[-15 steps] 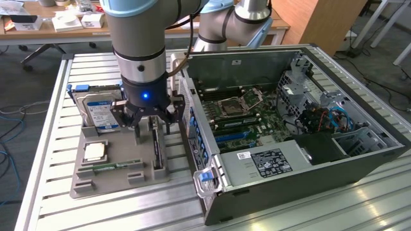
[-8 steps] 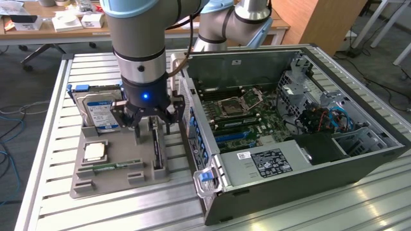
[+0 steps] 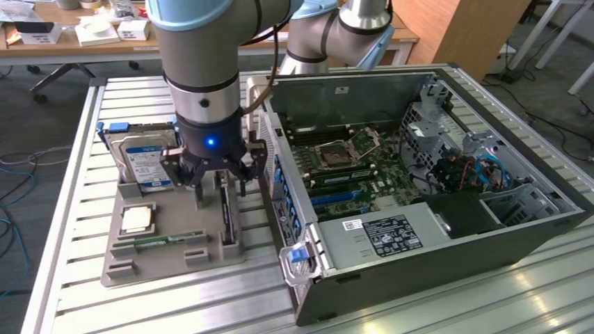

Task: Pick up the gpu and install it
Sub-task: 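Pick up the gpu and move the gpu toward the slot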

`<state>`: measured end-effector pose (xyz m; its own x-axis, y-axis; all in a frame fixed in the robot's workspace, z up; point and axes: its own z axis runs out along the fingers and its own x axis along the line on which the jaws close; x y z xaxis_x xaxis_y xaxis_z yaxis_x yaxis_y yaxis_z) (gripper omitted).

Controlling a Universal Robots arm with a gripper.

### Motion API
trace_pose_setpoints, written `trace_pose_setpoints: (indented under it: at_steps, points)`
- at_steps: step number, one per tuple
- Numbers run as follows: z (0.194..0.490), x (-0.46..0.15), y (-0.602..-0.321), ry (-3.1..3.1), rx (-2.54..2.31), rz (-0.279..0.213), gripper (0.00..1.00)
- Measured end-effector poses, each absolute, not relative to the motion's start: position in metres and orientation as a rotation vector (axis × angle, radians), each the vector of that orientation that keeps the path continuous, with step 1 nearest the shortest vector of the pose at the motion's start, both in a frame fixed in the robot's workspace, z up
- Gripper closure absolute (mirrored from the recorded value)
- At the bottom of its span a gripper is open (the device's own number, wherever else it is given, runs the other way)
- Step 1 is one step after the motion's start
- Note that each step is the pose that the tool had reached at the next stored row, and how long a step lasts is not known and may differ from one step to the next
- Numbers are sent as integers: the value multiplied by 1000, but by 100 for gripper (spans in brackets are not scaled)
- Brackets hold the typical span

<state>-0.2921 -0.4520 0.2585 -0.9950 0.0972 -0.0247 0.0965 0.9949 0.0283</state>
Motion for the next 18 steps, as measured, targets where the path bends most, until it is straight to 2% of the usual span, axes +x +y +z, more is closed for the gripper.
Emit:
trace_pose_setpoints:
  at_steps: [18]
  points:
    - [248,-292,-452,3111,151,39,29]
